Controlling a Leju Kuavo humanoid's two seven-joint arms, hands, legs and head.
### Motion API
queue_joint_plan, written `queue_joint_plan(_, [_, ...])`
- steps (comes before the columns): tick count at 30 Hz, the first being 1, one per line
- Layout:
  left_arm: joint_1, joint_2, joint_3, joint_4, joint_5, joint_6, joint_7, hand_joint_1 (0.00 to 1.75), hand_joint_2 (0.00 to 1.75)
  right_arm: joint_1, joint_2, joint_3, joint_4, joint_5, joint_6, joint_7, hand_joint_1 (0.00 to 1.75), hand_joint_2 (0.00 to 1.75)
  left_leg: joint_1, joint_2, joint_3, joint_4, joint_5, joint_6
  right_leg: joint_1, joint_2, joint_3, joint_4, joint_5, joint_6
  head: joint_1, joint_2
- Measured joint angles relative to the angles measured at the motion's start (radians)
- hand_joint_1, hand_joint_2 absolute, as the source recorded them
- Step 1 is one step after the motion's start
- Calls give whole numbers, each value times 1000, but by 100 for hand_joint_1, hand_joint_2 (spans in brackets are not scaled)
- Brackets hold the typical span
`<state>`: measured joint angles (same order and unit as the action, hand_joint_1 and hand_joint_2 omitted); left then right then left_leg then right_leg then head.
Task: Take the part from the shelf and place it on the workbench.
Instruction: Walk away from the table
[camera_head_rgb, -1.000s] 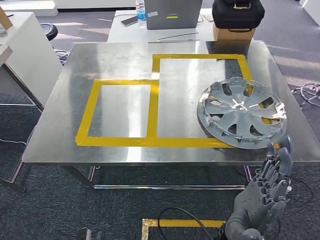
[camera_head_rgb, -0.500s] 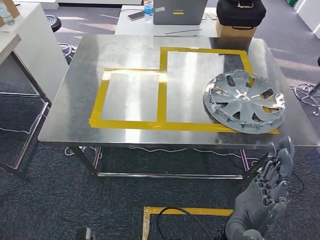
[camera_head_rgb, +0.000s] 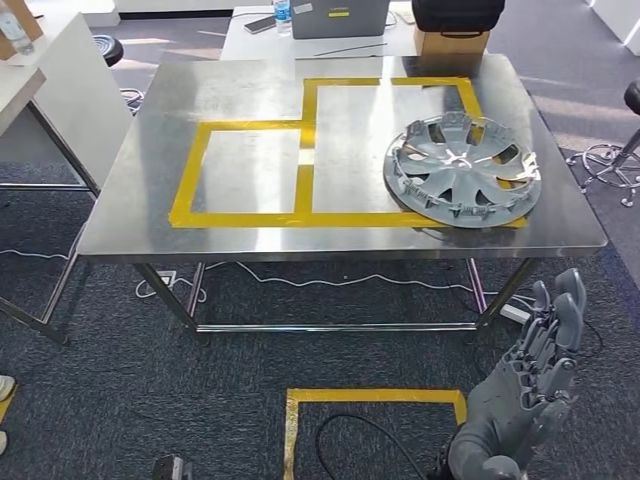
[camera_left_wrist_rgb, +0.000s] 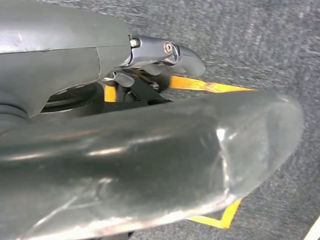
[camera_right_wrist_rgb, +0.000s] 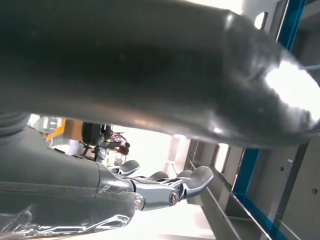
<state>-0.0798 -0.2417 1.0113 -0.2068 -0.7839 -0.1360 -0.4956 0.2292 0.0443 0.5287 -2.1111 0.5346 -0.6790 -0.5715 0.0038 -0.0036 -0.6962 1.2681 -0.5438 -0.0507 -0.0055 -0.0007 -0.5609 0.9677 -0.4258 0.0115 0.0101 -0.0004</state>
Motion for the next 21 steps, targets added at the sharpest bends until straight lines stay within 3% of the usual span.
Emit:
queue_joint_plan(1, [0, 0, 0, 0, -2, -3, -4, 0, 0, 0, 0, 0, 0, 0, 0, 0, 0, 0, 0, 0, 22, -9, 31, 0, 0, 0, -14, 1, 10, 2, 0, 0])
queue_joint_plan(3, [0, 2, 0, 0, -5, -12, -13, 0, 0, 0, 0, 0, 0, 0, 0, 0, 0, 0, 0, 0, 115, -113, 76, 4, 0, -1, -37, 4, 28, 10, 0, 0])
queue_joint_plan(5, [-3, 2, -1, 0, -6, -19, -17, 0, 0, 1, 0, 0, 0, 1, 0, 0, 0, 0, -2, 0, 212, -249, 58, 14, 4, 0, -54, 16, 40, 19, -1, 0])
queue_joint_plan(6, [-5, 2, -1, 0, -8, -21, -18, 0, 0, 1, 0, 0, 0, 1, 0, -1, 0, 0, -3, -1, 236, -290, 41, 22, 6, -1, -62, 21, 47, 24, -1, 0])
queue_joint_plan(9, [0, 1, -2, 0, -11, -23, -21, 0, 0, 2, 0, -1, 0, 2, 0, -1, 0, 0, -1, 0, 231, -312, 33, 49, 4, -2, -86, 42, 48, 38, 0, 0])
queue_joint_plan(11, [5, 1, -2, 0, -12, -24, -23, 0, 0, 3, 0, -2, 0, 2, 0, -2, 0, 0, 1, 2, 224, -312, 43, 62, 3, -1, -121, 123, -5, 48, 3, 0])
queue_joint_plan(13, [5, 2, -3, 0, -12, -25, -25, 0, 0, 3, 0, -2, 0, 2, 0, -2, 0, 0, -1, 3, 215, -311, 53, 67, 3, -1, -174, 264, -78, 54, 6, 0])
queue_joint_plan(14, [6, 2, -3, 0, -12, -25, -26, 0, 0, 3, 0, -2, 0, 2, -1, -2, 0, 0, -1, 3, 211, -311, 57, 68, 3, -1, -189, 314, -97, 55, 6, 0])
queue_joint_plan(15, [7, 2, -3, 0, -12, -25, -26, 0, 0, 3, 0, -2, 0, 2, -1, -2, 0, 0, -2, 3, 207, -311, 61, 67, 3, -1, -186, 328, -99, 54, 6, 0])
queue_joint_plan(16, [7, 2, -3, 0, -13, -24, -26, 0, 0, 3, 0, -2, 0, 2, -1, -2, 0, 0, -2, 3, 205, -311, 64, 66, 3, -1, -160, 298, -83, 53, 6, 0])
queue_joint_plan(19, [7, 2, -3, 0, -12, -21, -25, 0, 0, 2, 0, -2, 0, 1, -1, -2, 0, 0, -4, 1, 202, -307, 67, 60, 3, -1, -27, 89, -20, 44, 6, 0])
queue_joint_plan(21, [7, 2, -3, 0, -12, -18, -18, 0, 0, 1, 0, -1, 0, 0, -1, -2, 0, 0, -7, 1, 197, -304, 70, 50, 6, 2, 5, 30, -15, 36, 5, 0])
